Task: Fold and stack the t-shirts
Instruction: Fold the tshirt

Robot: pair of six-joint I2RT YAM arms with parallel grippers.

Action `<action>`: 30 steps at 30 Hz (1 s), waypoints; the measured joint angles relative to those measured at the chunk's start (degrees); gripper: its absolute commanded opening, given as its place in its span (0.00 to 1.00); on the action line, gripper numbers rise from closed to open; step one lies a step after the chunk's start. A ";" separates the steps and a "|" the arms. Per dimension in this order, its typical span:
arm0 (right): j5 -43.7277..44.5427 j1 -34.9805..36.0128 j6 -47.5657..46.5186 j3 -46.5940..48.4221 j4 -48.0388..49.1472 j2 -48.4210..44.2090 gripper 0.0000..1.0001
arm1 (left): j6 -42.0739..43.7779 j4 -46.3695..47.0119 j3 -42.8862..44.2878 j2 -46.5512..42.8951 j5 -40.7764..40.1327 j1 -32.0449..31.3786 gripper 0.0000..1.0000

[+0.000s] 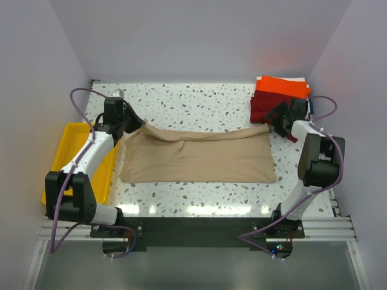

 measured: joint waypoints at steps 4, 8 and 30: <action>-0.98 -0.61 5.05 -4.11 5.31 0.00 0.83 | 0.00 0.15 -0.17 0.00 0.33 0.00 0.00; -2.29 -1.09 10.38 -8.72 10.78 -0.09 0.82 | 0.00 0.20 -0.87 0.00 0.63 0.00 0.00; -2.32 -2.71 24.65 -17.81 27.56 -3.76 0.80 | 0.02 0.39 -0.96 -0.04 1.86 0.00 0.00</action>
